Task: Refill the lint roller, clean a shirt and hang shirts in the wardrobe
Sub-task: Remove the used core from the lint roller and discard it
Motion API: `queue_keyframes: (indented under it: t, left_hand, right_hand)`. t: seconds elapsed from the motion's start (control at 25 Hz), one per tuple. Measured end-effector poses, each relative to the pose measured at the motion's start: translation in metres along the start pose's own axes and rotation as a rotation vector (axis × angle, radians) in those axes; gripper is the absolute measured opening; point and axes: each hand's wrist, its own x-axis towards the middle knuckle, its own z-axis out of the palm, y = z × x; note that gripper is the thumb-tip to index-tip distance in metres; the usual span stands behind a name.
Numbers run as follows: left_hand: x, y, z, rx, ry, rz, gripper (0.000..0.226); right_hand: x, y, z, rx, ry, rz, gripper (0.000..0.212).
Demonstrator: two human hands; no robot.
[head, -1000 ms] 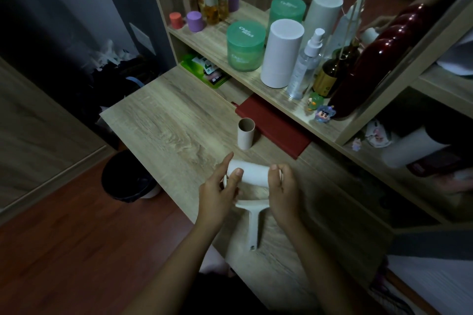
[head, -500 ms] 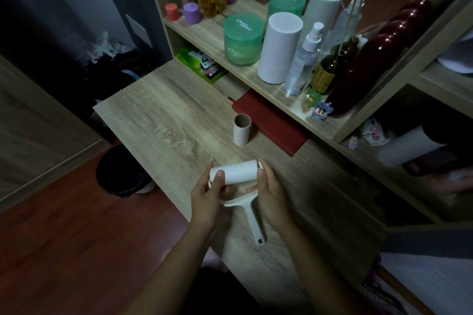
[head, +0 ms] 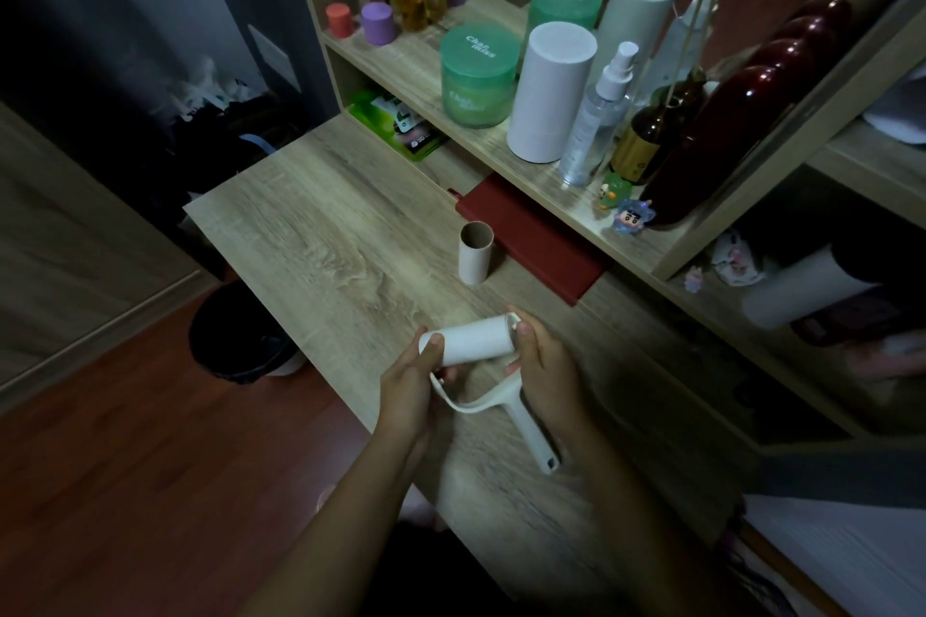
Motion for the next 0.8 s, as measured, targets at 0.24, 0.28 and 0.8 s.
queue_keyframes:
  t: [0.24, 0.28, 0.8]
  left_hand:
    - [0.007, 0.0, -0.011, -0.17, 0.133, -0.012, 0.035]
    - [0.006, 0.002, -0.011, -0.198, 0.143, -0.002, 0.036]
    - [-0.004, 0.013, -0.005, -0.103, 0.05, 0.054, 0.041]
  right_hand:
    - [0.009, 0.025, -0.015, -0.173, 0.021, 0.002, 0.033]
    - [0.008, 0.029, -0.018, -0.233, -0.014, 0.004, 0.032]
    - [0.009, 0.038, -0.017, -0.733, 0.166, -0.134, 0.034]
